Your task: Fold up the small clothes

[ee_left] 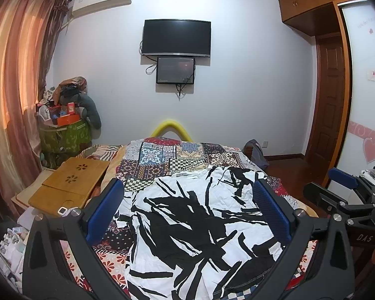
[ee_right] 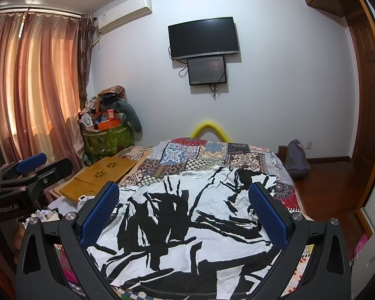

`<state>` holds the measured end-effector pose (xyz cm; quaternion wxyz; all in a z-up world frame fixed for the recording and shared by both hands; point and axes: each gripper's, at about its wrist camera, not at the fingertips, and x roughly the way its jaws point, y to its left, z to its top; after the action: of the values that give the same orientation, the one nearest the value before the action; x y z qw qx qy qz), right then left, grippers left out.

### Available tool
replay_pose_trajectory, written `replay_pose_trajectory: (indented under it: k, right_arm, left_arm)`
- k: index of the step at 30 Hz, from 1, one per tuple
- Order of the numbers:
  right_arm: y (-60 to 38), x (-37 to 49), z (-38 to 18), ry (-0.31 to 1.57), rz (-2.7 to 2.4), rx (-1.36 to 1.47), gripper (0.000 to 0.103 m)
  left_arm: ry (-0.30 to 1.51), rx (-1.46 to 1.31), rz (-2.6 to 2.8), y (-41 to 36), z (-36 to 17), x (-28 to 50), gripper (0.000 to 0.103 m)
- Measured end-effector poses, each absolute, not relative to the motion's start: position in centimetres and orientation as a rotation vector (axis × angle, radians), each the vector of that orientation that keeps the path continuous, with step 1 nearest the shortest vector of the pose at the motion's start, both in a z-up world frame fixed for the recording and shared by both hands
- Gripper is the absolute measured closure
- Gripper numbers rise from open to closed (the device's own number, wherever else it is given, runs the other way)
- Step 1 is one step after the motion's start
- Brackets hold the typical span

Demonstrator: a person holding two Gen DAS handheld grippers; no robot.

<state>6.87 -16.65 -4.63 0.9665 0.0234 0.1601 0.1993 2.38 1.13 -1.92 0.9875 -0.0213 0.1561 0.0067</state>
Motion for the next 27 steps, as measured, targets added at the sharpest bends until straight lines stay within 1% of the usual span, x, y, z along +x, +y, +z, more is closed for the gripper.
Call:
replay_pose_trajectory:
  k: [7,13,20,24,27]
  right_arm:
    - [-16.3,8.4,-5.2,0.36,0.401,0.038,0.0]
    - [-15.7,11.8,-6.3,0.407,0.398,0.017,0.0]
    - [-14.7,18.2,-7.2,0.449,0.389,-0.043,0.0]
    - [-14.1,23.0,-8.0,0.473,0.387,-0.107,0.0]
    - [-13.9,26.2,-8.8,0.498,0.411,-0.134,0.0]
  left_arm:
    - [0.346,-0.059,0.012,2.1,-2.9,5.1,0.0]
    - [0.391,-0.082,0.028,4.5,-3.5,9.9,0.0]
    - [0.515,-0.087,0.067,8.8,-5.4,19.0,0.0]
    - [0.601,-0.023,0.122,11.1,-7.6,25.0,0.0]
    - [0.691,-0.033,0.118,13.4,-10.1,29.6,0.0]
